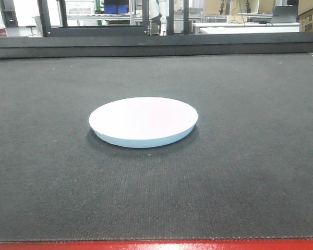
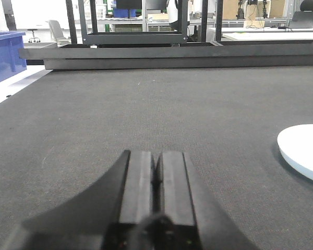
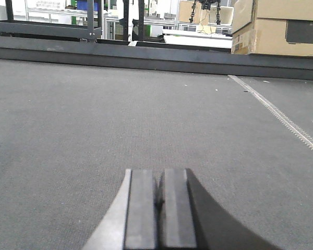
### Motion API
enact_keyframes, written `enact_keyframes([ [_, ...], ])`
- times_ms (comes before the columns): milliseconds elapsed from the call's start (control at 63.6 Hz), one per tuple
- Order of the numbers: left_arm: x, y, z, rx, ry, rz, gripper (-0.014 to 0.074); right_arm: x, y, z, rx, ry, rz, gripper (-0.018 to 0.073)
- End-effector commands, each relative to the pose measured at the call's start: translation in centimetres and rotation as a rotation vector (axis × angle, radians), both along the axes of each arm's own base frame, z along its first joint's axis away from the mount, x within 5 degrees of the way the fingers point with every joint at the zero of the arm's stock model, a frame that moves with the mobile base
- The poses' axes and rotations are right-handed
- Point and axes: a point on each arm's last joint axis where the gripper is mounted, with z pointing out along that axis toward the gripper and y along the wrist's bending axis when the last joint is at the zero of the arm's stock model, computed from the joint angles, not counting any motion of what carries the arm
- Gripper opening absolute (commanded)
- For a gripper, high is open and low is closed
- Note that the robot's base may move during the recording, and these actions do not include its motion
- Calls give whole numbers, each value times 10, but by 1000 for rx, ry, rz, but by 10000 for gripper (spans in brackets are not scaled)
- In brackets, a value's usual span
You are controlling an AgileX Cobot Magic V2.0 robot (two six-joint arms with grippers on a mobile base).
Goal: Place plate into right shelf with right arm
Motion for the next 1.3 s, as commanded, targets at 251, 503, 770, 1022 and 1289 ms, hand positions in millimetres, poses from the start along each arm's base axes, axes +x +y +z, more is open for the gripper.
enact_keyframes([
  [251, -1, 1, 6, -13, -90, 13, -47, -2, 0, 11, -4, -111, -5, 56],
  [503, -1, 1, 6, -13, -90, 13, -47, -2, 0, 11, -4, -111, -5, 56],
  [770, -1, 1, 6, -13, -90, 13, -47, -5, -1, 28, 53, -202, -3, 56],
  [1022, -1, 1, 6, -13, -90, 13, -47, -10, 2, 94, 96, -8, 22, 102],
  [1289, -1, 1, 6, -13, -90, 13, -47, 42, 6, 131, 99, 227, 67, 552],
])
